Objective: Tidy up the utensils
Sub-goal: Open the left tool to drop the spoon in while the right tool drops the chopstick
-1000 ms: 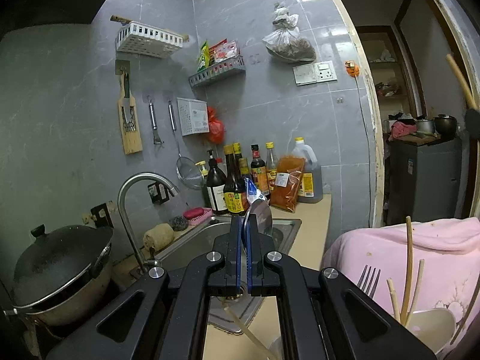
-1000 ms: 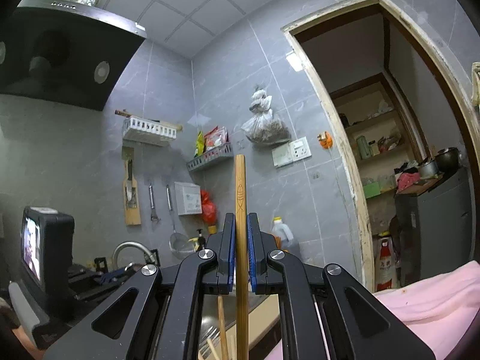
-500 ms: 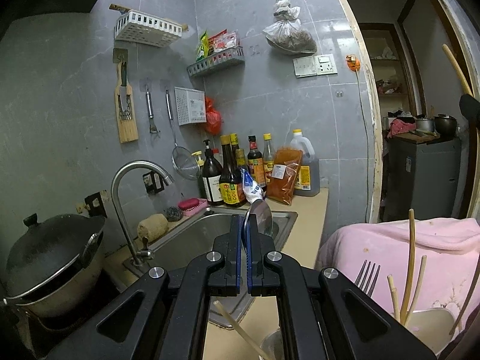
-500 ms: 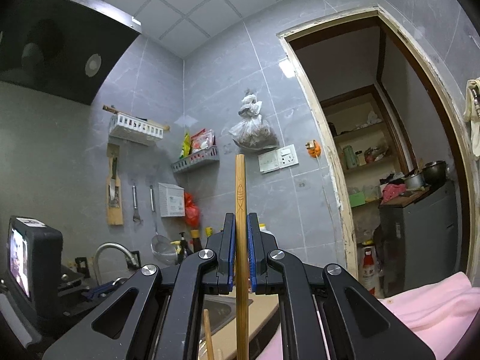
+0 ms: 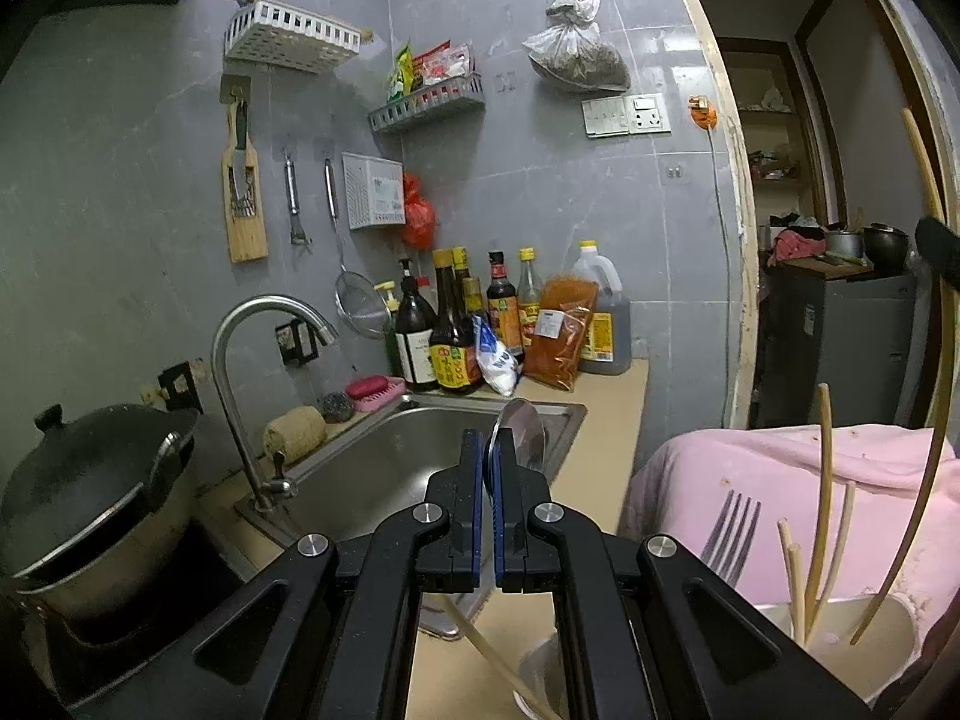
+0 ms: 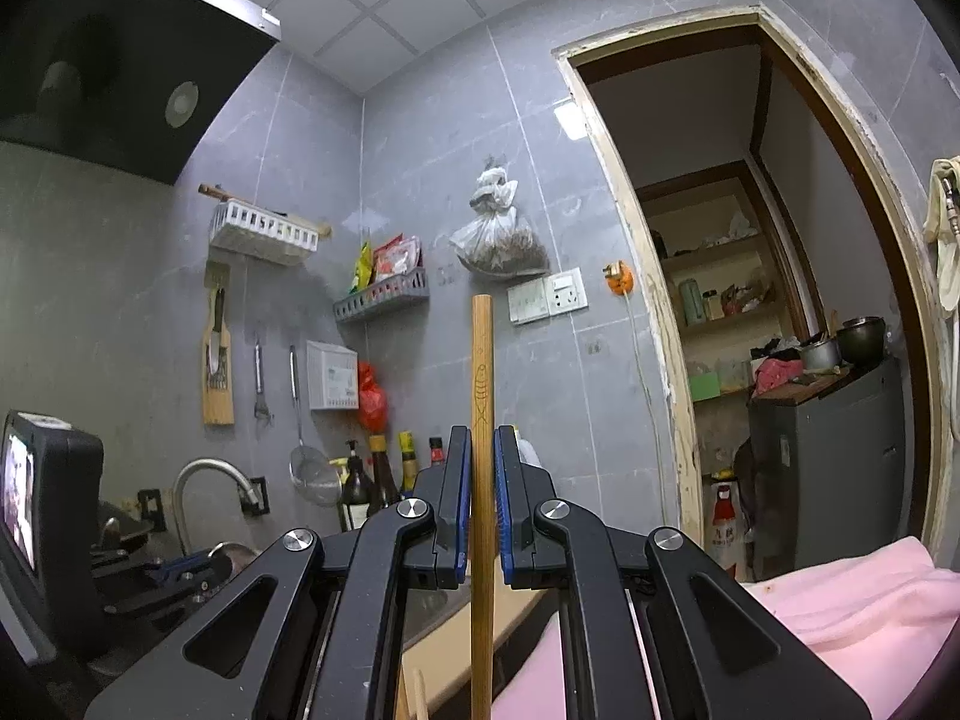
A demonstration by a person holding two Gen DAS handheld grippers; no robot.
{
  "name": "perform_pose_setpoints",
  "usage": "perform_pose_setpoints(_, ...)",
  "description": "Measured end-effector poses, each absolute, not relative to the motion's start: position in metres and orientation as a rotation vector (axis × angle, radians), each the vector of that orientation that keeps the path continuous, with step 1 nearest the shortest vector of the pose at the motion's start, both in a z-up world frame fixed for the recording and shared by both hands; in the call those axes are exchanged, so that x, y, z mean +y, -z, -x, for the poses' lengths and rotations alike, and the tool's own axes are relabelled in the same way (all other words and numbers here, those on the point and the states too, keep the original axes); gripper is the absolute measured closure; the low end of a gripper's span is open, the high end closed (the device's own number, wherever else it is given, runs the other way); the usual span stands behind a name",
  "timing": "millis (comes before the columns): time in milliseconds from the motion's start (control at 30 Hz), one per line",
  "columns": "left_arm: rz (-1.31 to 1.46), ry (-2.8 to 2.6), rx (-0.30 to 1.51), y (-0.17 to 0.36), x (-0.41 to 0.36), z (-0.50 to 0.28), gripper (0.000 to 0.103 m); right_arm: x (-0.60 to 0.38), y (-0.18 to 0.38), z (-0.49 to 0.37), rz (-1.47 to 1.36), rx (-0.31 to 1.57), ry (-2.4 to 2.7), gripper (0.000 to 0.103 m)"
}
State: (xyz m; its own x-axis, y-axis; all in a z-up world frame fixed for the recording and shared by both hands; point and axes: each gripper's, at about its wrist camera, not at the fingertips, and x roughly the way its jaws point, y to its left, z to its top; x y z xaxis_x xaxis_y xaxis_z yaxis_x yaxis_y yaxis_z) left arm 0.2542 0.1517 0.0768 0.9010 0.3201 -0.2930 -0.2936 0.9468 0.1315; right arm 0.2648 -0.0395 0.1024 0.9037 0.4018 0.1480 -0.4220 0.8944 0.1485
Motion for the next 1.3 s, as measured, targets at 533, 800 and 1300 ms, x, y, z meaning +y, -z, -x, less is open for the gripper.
perform_pose_setpoints(533, 0.054, -0.086, 0.414, -0.075, 0.152, -0.237, 0.096, -0.036, -0.079, -0.245, -0.047, -0.012, -0.459, 0.096)
perform_pose_setpoints(800, 0.117, -0.049, 0.479, -0.074, 0.150, -0.233, 0.088, -0.038, -0.080, -0.233, -0.052, 0.004, -0.462, 0.078)
perform_pose_setpoints(1300, 0.142, 0.040, 0.329, -0.109, 0.129, -0.200, 0.053, -0.076, -0.099, -0.203, -0.083, -0.033, -0.400, 0.051)
